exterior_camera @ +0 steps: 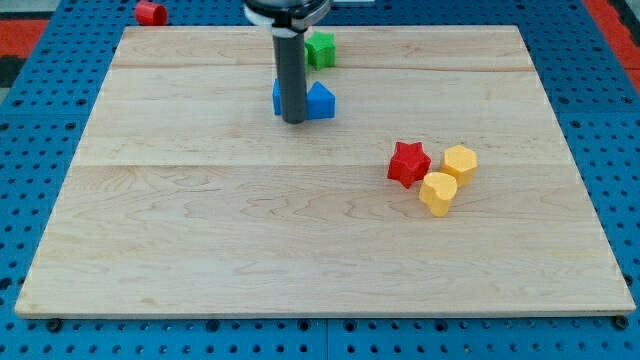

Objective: Push blue triangle towards group of blocks

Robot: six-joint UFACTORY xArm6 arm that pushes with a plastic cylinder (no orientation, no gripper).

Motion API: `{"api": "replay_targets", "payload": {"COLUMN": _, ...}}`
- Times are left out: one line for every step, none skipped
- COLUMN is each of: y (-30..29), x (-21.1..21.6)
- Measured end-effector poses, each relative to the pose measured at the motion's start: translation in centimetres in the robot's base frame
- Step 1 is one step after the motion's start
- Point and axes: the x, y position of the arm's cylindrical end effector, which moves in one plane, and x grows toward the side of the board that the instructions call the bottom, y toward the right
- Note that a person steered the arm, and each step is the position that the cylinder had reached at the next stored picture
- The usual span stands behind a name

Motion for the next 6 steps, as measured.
{"api": "replay_targets", "payload": {"y": -0.9, "x": -0.8}}
{"api": "replay_targets", "payload": {"y": -0.9, "x": -1.2}}
{"api": "replay_targets", "payload": {"y": -2.3, "x": -3.9}}
{"api": "replay_targets", "payload": {"y": -1.6, "x": -1.5}}
{"api": "replay_targets", "payload": {"y": -0.7, "x": 1.8}}
{"api": "replay_targets", "payload": {"y": 1.7, "x": -0.5}}
